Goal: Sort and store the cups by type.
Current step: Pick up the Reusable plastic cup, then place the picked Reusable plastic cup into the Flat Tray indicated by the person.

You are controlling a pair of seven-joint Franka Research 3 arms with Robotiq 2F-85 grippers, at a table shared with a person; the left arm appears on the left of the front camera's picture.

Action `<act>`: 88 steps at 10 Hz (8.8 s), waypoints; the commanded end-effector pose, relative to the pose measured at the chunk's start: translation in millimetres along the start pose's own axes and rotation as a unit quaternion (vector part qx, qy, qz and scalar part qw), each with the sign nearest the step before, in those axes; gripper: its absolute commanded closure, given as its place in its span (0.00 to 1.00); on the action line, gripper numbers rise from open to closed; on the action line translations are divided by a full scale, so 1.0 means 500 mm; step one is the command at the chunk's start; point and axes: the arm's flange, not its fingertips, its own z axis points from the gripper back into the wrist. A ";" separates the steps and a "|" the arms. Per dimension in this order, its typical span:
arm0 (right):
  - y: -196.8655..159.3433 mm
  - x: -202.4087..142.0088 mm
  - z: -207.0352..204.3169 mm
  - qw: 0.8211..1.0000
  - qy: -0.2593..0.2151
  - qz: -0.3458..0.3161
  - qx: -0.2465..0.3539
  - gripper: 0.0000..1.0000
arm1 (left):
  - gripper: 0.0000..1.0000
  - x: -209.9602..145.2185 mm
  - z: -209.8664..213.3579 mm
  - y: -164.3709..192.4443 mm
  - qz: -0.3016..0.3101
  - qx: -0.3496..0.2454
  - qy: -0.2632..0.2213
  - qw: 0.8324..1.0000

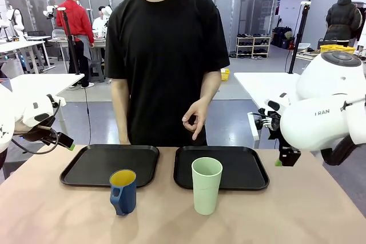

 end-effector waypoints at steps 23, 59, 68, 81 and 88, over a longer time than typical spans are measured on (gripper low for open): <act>0.057 -0.012 -0.400 0.799 -0.572 -0.064 0.173 0.00 | 0.00 0.000 0.005 -0.001 0.000 -0.001 -0.003 1.000; 0.077 0.177 -0.442 0.720 -0.647 -0.024 0.249 0.45 | 0.00 0.000 0.005 -0.001 0.000 -0.001 -0.003 1.000; 0.042 0.137 -0.281 0.751 -0.623 -0.028 0.216 0.55 | 0.00 0.000 0.005 -0.001 0.000 -0.001 -0.003 1.000; 0.032 0.140 -0.270 0.738 -0.635 -0.025 0.227 0.55 | 0.00 0.000 0.005 -0.001 0.000 -0.001 -0.003 1.000; 0.032 0.140 -0.270 0.738 -0.635 -0.025 0.227 0.55 | 0.00 0.000 0.005 -0.001 0.000 -0.001 -0.003 1.000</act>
